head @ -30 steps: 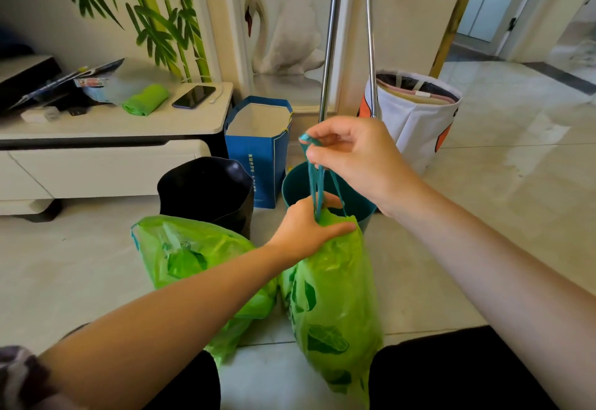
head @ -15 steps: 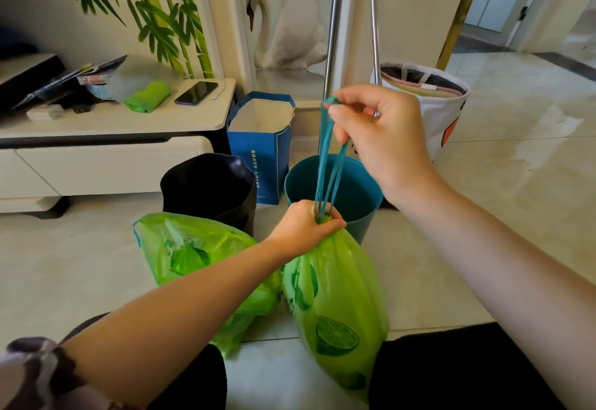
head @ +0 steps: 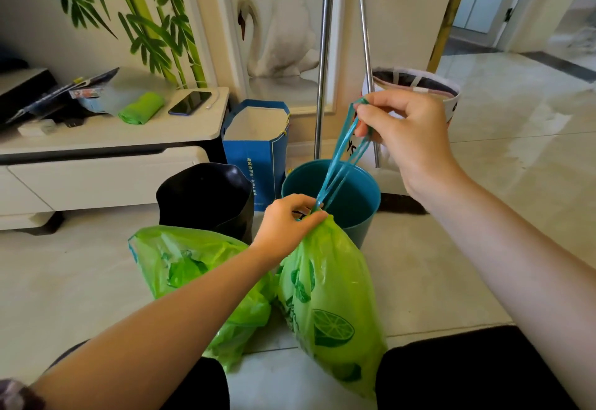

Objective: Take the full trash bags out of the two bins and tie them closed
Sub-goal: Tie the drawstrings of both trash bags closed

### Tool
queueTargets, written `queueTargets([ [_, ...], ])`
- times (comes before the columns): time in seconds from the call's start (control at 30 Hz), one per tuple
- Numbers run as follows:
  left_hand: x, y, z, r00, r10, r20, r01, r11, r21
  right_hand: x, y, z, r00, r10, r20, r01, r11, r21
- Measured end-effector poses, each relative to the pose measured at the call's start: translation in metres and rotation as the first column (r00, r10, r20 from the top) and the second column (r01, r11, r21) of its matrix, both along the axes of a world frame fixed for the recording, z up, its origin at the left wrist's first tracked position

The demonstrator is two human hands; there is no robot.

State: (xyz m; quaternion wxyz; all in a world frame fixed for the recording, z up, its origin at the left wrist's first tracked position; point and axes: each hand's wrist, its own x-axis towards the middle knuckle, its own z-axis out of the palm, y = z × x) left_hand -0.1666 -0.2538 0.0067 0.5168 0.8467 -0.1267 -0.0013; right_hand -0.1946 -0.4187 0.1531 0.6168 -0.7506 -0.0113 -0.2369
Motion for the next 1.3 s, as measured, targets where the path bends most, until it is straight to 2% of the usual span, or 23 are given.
queueTargets([
  [0.07,0.003,0.004,0.001,0.998,0.06,0.027,-0.061,0.998,0.003,0.0,0.002,-0.004,1.0,0.024,-0.02,-0.024,1.0,-0.007],
  [0.13,0.003,0.005,0.001,0.996,0.082,-0.016,-0.082,0.997,-0.011,-0.001,0.004,-0.008,0.998,0.044,-0.046,-0.044,0.999,0.001],
  [0.3,-0.002,-0.001,0.002,0.993,-0.022,-0.119,0.008,0.994,-0.112,0.001,-0.002,-0.009,0.995,0.059,-0.085,-0.058,0.998,0.013],
  [0.43,-0.006,-0.01,-0.001,0.99,-0.088,-0.109,0.083,0.995,-0.051,-0.002,0.005,-0.01,0.99,0.118,-0.075,-0.116,0.993,0.019],
  [0.6,-0.013,-0.017,0.003,0.988,-0.107,-0.107,0.101,0.993,-0.063,-0.001,0.008,-0.014,0.989,0.129,-0.071,-0.125,0.99,0.07],
  [0.83,-0.013,-0.016,-0.001,0.999,0.025,-0.022,-0.027,0.997,-0.075,-0.001,0.01,-0.012,0.987,0.145,-0.064,-0.136,0.982,0.132],
  [1.0,-0.018,-0.021,0.008,0.981,-0.085,-0.174,0.049,0.979,-0.199,0.0,0.009,-0.011,0.986,0.143,-0.09,-0.124,0.974,0.192],
  [1.13,-0.021,-0.023,0.013,0.97,-0.171,-0.173,0.134,0.969,-0.209,0.0,0.009,-0.012,0.987,0.128,-0.094,-0.11,0.977,0.18],
  [1.3,-0.015,-0.015,0.02,0.948,-0.078,-0.309,-0.048,0.923,-0.381,0.009,-0.005,-0.015,0.989,-0.025,-0.144,0.043,0.991,0.123],
])
